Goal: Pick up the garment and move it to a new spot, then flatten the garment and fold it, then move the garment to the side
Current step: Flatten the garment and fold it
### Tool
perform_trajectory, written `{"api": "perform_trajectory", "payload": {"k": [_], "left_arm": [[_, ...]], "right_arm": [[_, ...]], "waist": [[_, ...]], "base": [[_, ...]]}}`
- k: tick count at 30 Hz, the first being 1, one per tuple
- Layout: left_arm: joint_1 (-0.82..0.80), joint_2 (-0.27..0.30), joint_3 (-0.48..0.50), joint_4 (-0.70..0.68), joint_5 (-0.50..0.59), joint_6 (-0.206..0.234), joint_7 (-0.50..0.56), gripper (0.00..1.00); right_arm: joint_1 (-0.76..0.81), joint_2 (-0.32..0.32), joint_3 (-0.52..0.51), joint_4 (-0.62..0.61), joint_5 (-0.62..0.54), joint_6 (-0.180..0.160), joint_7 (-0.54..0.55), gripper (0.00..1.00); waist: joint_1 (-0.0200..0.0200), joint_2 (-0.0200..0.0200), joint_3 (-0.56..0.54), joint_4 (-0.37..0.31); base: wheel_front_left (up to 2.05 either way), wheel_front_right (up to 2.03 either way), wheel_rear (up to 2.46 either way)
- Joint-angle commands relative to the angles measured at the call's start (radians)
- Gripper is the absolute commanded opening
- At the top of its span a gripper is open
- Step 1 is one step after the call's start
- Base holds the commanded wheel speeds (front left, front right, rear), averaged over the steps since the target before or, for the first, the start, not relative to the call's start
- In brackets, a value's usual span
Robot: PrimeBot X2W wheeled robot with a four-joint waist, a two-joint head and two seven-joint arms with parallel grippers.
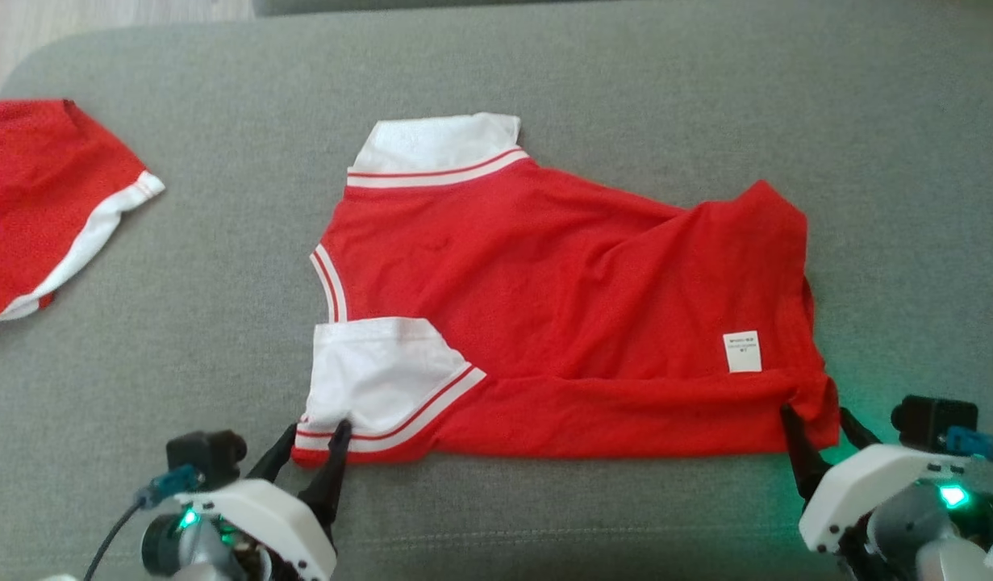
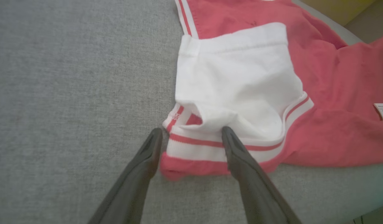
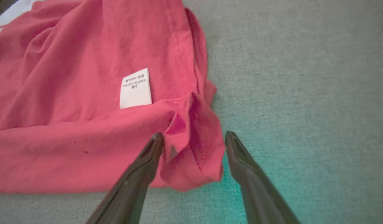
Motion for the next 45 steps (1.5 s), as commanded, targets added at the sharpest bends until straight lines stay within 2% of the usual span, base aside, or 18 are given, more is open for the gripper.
{"api": "perform_trajectory", "payload": {"k": [1,4,5,6,7,8,9,17,31,32,33,34,35,45], "left_arm": [[-0.047,0.006,0.037,-0.012,-0.007,-0.009,-0.001,1.00],[-0.067,0.005,0.026,0.019,-0.013,-0.034,0.002,1.00],[-0.071,0.003,0.021,0.026,-0.013,-0.041,0.000,0.93],[-0.074,0.002,0.018,0.032,-0.013,-0.046,-0.001,0.30],[-0.077,0.001,0.015,0.039,-0.015,-0.051,0.000,0.00],[-0.080,0.001,0.014,0.045,-0.016,-0.053,-0.002,0.00],[-0.083,0.000,0.014,0.049,-0.017,-0.056,-0.005,0.00],[-0.064,0.005,0.036,0.021,-0.024,-0.043,-0.054,0.00],[0.080,0.046,0.062,-0.185,-0.043,0.060,0.008,0.00],[0.083,0.046,0.061,-0.190,-0.044,0.062,0.013,0.00],[0.085,0.047,0.060,-0.194,-0.045,0.065,0.016,0.00],[0.084,0.047,0.060,-0.195,-0.043,0.069,0.017,0.38],[0.083,0.047,0.060,-0.196,-0.040,0.075,0.017,1.00],[0.047,0.051,0.089,-0.249,0.048,0.134,-0.110,1.00]], "right_arm": [[-0.036,-0.011,0.018,-0.024,-0.001,-0.001,0.003,1.00],[-0.053,-0.011,0.023,-0.009,0.007,-0.001,0.018,1.00],[-0.057,-0.011,0.022,-0.005,0.013,-0.001,0.020,1.00],[-0.060,-0.011,0.024,-0.001,0.021,-0.001,0.024,0.81],[-0.063,-0.011,0.024,0.000,0.024,-0.001,0.024,0.43],[-0.065,-0.011,0.025,0.001,0.027,-0.001,0.024,0.16],[-0.065,-0.011,0.025,0.002,0.031,-0.001,0.025,0.00],[-0.031,-0.011,0.005,-0.030,0.077,-0.001,0.023,0.00],[0.071,-0.011,-0.035,-0.094,0.125,-0.001,0.059,0.00],[0.071,-0.011,-0.037,-0.093,0.127,-0.001,0.059,0.36],[0.071,-0.011,-0.037,-0.093,0.129,-0.001,0.057,1.00],[0.069,-0.011,-0.034,-0.096,0.131,-0.001,0.052,1.00],[0.066,-0.011,-0.030,-0.101,0.131,-0.001,0.043,1.00],[0.019,-0.011,0.010,-0.248,0.039,-0.001,-0.144,1.00]], "waist": [[0.0000,0.0000,0.012,0.002],[0.0000,0.0000,0.023,0.000],[0.0000,0.0000,0.025,0.000],[0.0000,0.0000,0.028,0.000],[0.0000,0.0000,0.031,0.000],[0.0000,0.0000,0.033,-0.001],[0.0000,0.0000,0.035,-0.001],[0.0000,0.0000,0.021,0.003],[0.0000,0.0000,-0.022,0.004],[0.0000,0.0000,-0.023,0.005],[0.0000,0.0000,-0.023,0.005],[0.0000,0.0000,-0.025,0.006],[0.0000,0.0000,-0.027,0.005],[0.0000,0.0000,-0.068,-0.003]], "base": [[0.00,0.00,0.00],[0.00,0.00,0.00],[0.00,0.00,0.00],[0.00,0.00,0.00],[0.00,0.00,0.00],[0.00,0.00,0.00],[0.00,0.00,0.00],[0.00,0.00,0.00],[0.00,0.00,0.00],[0.00,0.00,0.00],[0.00,0.00,0.00],[0.00,0.00,0.00],[0.00,0.00,0.00],[0.00,0.00,0.00]]}}
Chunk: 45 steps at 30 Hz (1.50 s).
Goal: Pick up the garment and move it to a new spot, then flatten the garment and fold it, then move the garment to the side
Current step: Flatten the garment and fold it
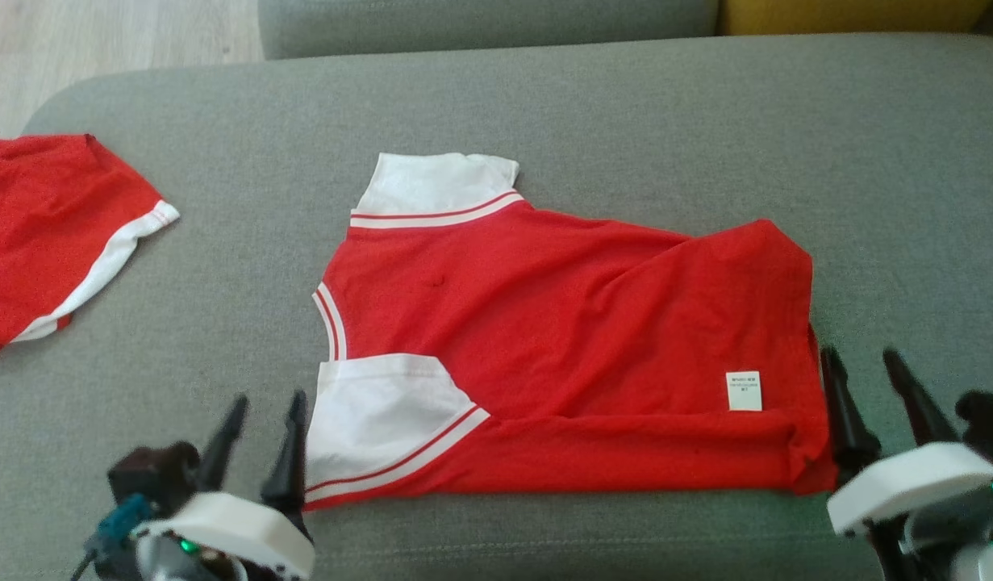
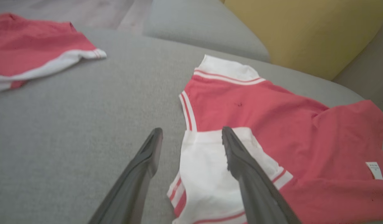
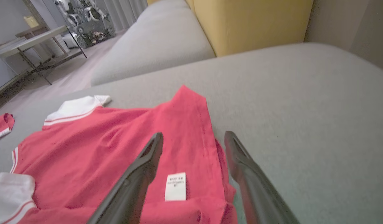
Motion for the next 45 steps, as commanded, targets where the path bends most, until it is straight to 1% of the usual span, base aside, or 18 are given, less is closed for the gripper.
{"api": "perform_trajectory", "payload": {"k": [1,5,10,17,20,21,24,27,30,35,38,40,43,44,45], "left_arm": [[-0.057,0.024,0.047,-0.039,0.013,0.009,-0.017,1.00],[-0.076,0.041,0.062,-0.082,0.062,0.044,-0.052,1.00],[-0.079,0.058,0.058,-0.126,0.093,0.071,-0.038,1.00],[-0.070,0.062,0.053,-0.147,0.098,0.088,-0.021,1.00],[-0.084,0.063,0.052,-0.144,0.093,0.077,-0.028,1.00],[-0.095,0.062,0.050,-0.143,0.091,0.070,-0.032,1.00],[-0.196,0.051,0.025,-0.124,0.093,0.026,-0.032,1.00],[-0.334,0.037,-0.008,-0.082,0.101,-0.028,-0.019,1.00],[-0.491,0.012,-0.034,-0.004,0.105,-0.078,-0.001,1.00],[-0.728,-0.046,-0.057,0.195,0.088,-0.153,0.016,1.00],[-0.835,-0.077,-0.054,0.341,0.066,-0.185,0.026,1.00],[-0.898,-0.085,-0.050,0.443,0.054,-0.209,0.027,1.00],[-0.977,-0.089,-0.048,0.595,0.047,-0.231,0.029,1.00],[-0.977,-0.089,-0.048,0.595,0.047,-0.231,0.029,1.00],[-0.999,-0.088,-0.048,0.645,0.047,-0.236,0.030,1.00]], "right_arm": [[-0.054,-0.011,0.028,-0.045,-0.011,-0.001,-0.016,1.00],[-0.081,-0.011,0.059,-0.102,-0.057,-0.001,-0.068,1.00],[-0.086,-0.011,0.084,-0.132,-0.078,-0.001,-0.081,1.00],[-0.083,-0.011,0.085,-0.131,-0.074,-0.001,-0.079,1.00],[-0.086,-0.011,0.082,-0.129,-0.070,-0.001,-0.078,1.00],[-0.088,-0.011,0.079,-0.129,-0.070,-0.001,-0.077,1.00],[-0.108,-0.011,0.076,-0.142,-0.064,-0.001,-0.076,1.00],[-0.133,-0.011,0.073,-0.154,-0.064,-0.001,-0.074,1.00],[-0.160,-0.011,0.073,-0.168,-0.064,-0.001,-0.075,1.00],[-0.208,-0.011,0.081,-0.174,-0.064,-0.001,-0.084,1.00],[-0.231,-0.011,0.093,-0.166,-0.061,-0.001,-0.091,1.00],[-0.247,-0.011,0.106,-0.159,-0.058,-0.001,-0.097,1.00],[-0.262,-0.011,0.119,-0.147,-0.054,-0.001,-0.105,1.00],[-0.262,-0.011,0.119,-0.147,-0.054,-0.001,-0.105,1.00],[-0.266,-0.011,0.123,-0.144,-0.052,-0.001,-0.108,1.00]], "waist": [[0.0000,0.0000,-0.006,-0.001],[0.0000,0.0000,-0.021,-0.002],[0.0000,0.0000,-0.026,0.002],[0.0000,0.0000,-0.020,0.007],[0.0000,0.0000,-0.010,0.011],[0.0000,0.0000,-0.003,0.013],[0.0000,0.0000,0.048,0.019],[0.0000,0.0000,0.105,0.016],[0.0000,0.0000,0.166,0.006],[0.0000,0.0000,0.260,-0.024],[0.0000,0.0000,0.302,-0.047],[0.0000,0.0000,0.326,-0.066],[0.0000,0.0000,0.355,-0.087],[0.0000,0.0000,0.355,-0.087],[0.0000,0.0000,0.362,-0.094]], "base": [[0.00,0.00,0.00],[0.00,0.00,0.00],[0.00,0.00,0.00],[0.00,0.00,0.00],[0.00,0.00,0.00],[0.00,0.00,0.00],[0.00,0.00,0.00],[0.00,0.00,0.00],[0.00,0.00,0.00],[0.00,0.00,0.00],[0.00,0.00,0.00],[0.00,0.00,0.00],[0.00,0.00,0.00],[0.00,0.00,0.00],[0.00,0.00,0.00]]}}
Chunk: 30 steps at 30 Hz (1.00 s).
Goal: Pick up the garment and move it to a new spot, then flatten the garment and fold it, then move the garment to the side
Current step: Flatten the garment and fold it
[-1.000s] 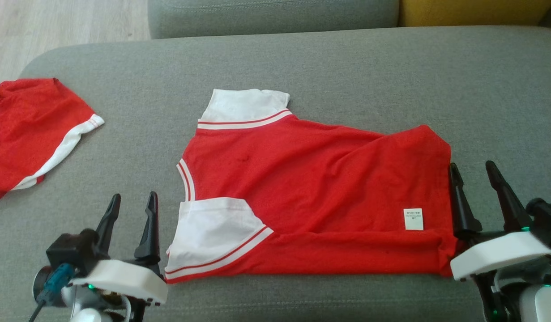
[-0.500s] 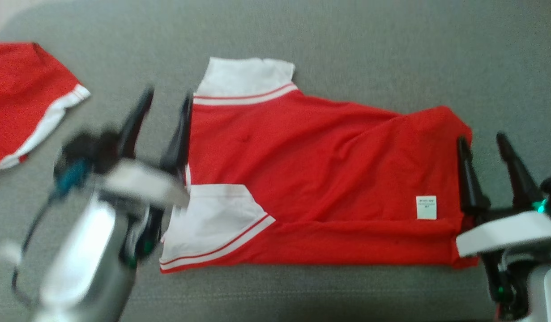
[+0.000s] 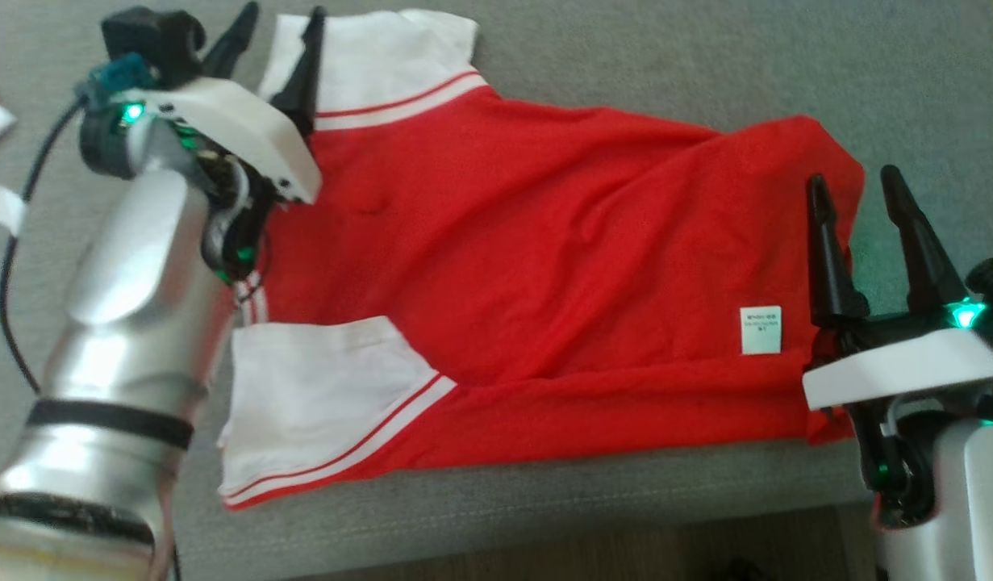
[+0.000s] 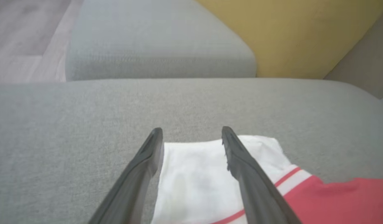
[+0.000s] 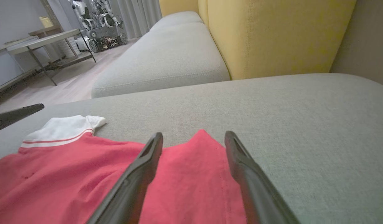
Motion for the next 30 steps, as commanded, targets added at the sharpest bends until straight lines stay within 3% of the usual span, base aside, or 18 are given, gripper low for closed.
{"api": "perform_trajectory", "payload": {"k": [1,7,8,9,16,21,30], "left_arm": [[-0.049,0.029,0.031,0.009,-0.002,-0.006,0.005,1.00],[-0.125,0.022,0.026,0.239,-0.012,-0.025,0.015,1.00],[-0.133,0.017,0.024,0.258,-0.016,-0.032,0.009,0.63],[-0.140,0.012,0.021,0.274,-0.020,-0.039,0.003,0.00],[-0.185,-0.005,0.000,0.337,-0.037,-0.061,-0.066,0.00],[-0.211,-0.016,-0.019,0.359,-0.049,-0.066,-0.096,0.00],[-0.216,-0.034,-0.069,0.364,-0.089,-0.067,-0.124,0.00]], "right_arm": [[-0.021,-0.009,0.024,-0.028,0.006,-0.001,-0.009,1.00],[-0.034,-0.009,0.022,-0.006,0.010,-0.001,-0.020,1.00],[-0.038,-0.009,0.017,-0.003,0.010,-0.001,-0.020,1.00],[-0.043,-0.009,0.010,-0.001,0.010,-0.001,-0.020,1.00],[-0.143,-0.010,-0.038,0.049,0.004,-0.001,0.001,1.00],[-0.295,-0.062,-0.055,0.152,0.039,-0.001,0.041,1.00],[-0.433,-0.178,0.090,0.449,0.122,-0.001,0.248,1.00]], "waist": [[-0.0003,0.0000,0.030,-0.029],[-0.0003,0.0000,0.045,-0.043],[-0.0003,0.0000,0.044,-0.042],[-0.0003,0.0000,0.043,-0.040],[-0.0003,0.0000,0.014,-0.016],[-0.0003,0.0000,0.003,0.004],[-0.0003,0.0000,-0.004,0.027]], "base": [[0.00,0.00,0.00],[0.00,0.00,0.00],[0.00,0.00,0.00],[0.00,0.00,0.00],[0.00,0.00,0.00],[0.00,0.00,0.00],[0.00,0.00,0.00]]}}
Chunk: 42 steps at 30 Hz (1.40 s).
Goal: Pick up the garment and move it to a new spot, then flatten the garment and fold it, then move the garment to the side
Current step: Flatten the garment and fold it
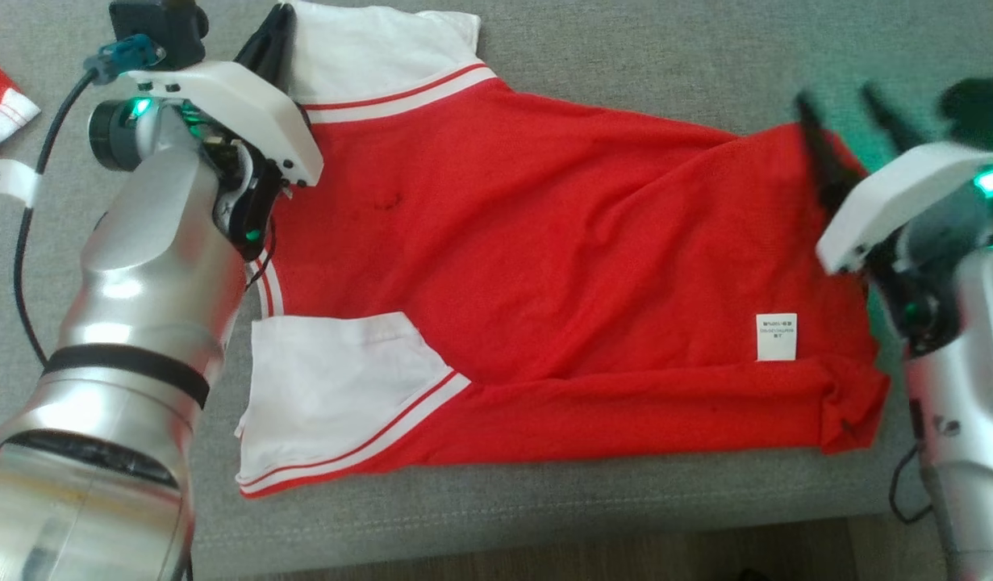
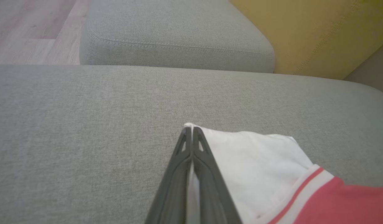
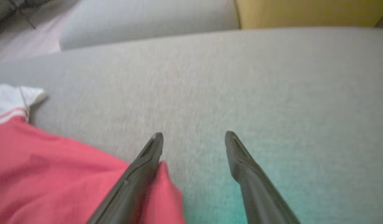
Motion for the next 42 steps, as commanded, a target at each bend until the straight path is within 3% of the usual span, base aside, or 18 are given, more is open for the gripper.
{"api": "perform_trajectory", "payload": {"k": [1,9,10,11,12,22,30,37,42], "left_arm": [[-0.035,0.030,0.005,-0.021,-0.016,-0.006,-0.017,0.00],[-0.026,0.040,-0.035,-0.022,-0.066,-0.006,-0.024,0.00],[-0.026,0.041,-0.040,-0.022,-0.071,-0.006,-0.025,0.00],[-0.026,0.042,-0.045,-0.021,-0.076,-0.006,-0.026,0.00],[-0.027,0.044,-0.049,-0.021,-0.081,-0.006,-0.027,0.00],[-0.032,0.062,-0.070,-0.044,-0.115,-0.006,-0.047,0.00],[-0.015,0.087,-0.038,-0.146,-0.118,-0.006,-0.055,0.00],[0.115,0.123,0.051,-0.363,-0.069,-0.003,-0.055,0.00],[0.323,0.152,0.104,-0.632,-0.009,0.019,-0.055,0.00]], "right_arm": [[-0.011,-0.024,0.059,0.000,0.030,-0.001,0.052,1.00],[0.014,-0.069,0.153,0.042,0.122,-0.001,0.174,1.00],[0.017,-0.071,0.154,0.039,0.129,-0.001,0.179,0.79],[0.019,-0.072,0.154,0.036,0.136,-0.001,0.182,0.28],[0.022,-0.073,0.153,0.035,0.140,-0.001,0.186,0.00],[-0.006,-0.066,0.080,-0.016,0.117,-0.001,0.030,0.00],[0.005,-0.053,0.063,-0.034,0.109,-0.001,-0.082,0.00],[0.070,-0.051,0.065,-0.072,0.124,-0.001,-0.126,0.00],[0.202,-0.044,0.053,-0.173,0.126,-0.001,-0.142,0.00]], "waist": [[-0.0001,0.0000,-0.002,0.003],[-0.0001,0.0000,-0.008,0.001],[-0.0001,0.0000,-0.009,0.001],[-0.0001,0.0000,-0.010,0.001],[-0.0001,0.0000,-0.011,0.002],[-0.0001,0.0000,-0.028,0.010],[-0.0001,0.0000,-0.045,0.022],[-0.0001,0.0000,-0.064,0.024],[-0.0001,0.0000,-0.075,0.028]], "base": [[0.00,0.00,0.00],[0.00,0.00,0.00],[0.00,0.00,0.00],[0.00,0.00,0.00],[0.00,0.00,0.00],[0.00,0.00,0.00],[0.00,0.00,0.00],[0.00,0.00,0.00],[0.00,0.00,0.00]]}}
